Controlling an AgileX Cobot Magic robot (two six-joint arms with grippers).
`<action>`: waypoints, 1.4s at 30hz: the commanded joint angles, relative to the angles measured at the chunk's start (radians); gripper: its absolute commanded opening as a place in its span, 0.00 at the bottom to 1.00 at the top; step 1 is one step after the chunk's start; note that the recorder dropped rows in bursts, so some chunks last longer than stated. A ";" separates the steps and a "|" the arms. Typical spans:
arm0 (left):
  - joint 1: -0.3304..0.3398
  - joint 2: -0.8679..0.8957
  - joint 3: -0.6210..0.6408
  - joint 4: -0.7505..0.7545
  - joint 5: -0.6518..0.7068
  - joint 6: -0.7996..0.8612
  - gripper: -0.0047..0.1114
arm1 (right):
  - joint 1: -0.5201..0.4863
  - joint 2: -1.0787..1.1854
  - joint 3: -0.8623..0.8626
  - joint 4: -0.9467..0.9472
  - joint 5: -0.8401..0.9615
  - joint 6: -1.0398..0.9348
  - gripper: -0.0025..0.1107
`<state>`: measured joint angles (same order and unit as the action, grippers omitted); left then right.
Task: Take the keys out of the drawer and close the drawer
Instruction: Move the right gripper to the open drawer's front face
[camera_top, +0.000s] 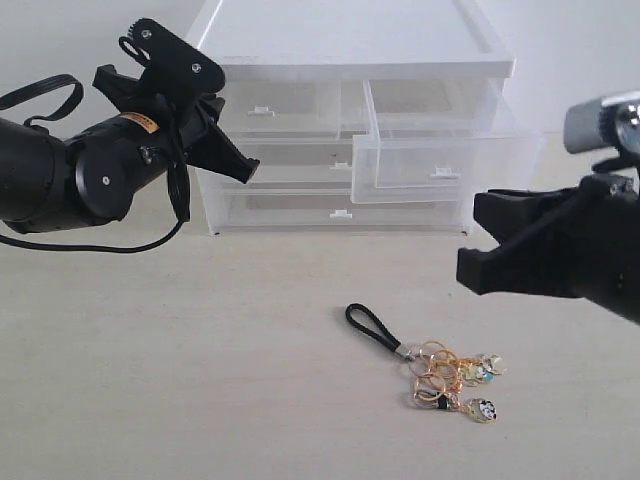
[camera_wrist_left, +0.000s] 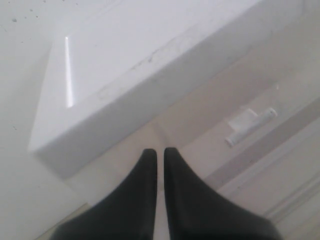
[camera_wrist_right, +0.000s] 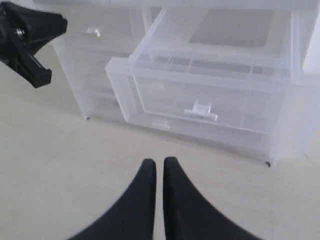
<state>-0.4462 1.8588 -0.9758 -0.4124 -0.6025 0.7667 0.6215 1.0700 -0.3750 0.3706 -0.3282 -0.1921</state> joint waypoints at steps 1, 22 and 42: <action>0.005 0.004 -0.025 -0.010 -0.048 -0.012 0.08 | 0.098 0.026 0.119 0.022 -0.403 -0.001 0.02; 0.005 0.004 -0.025 -0.010 -0.052 -0.015 0.08 | 0.098 0.559 -0.046 0.067 -0.779 0.063 0.02; 0.005 0.004 -0.025 -0.010 -0.052 -0.015 0.08 | 0.096 0.559 -0.120 0.178 -0.700 -0.081 0.02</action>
<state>-0.4479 1.8588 -0.9758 -0.4124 -0.6025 0.7624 0.7180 1.6296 -0.4801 0.5409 -1.0376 -0.2517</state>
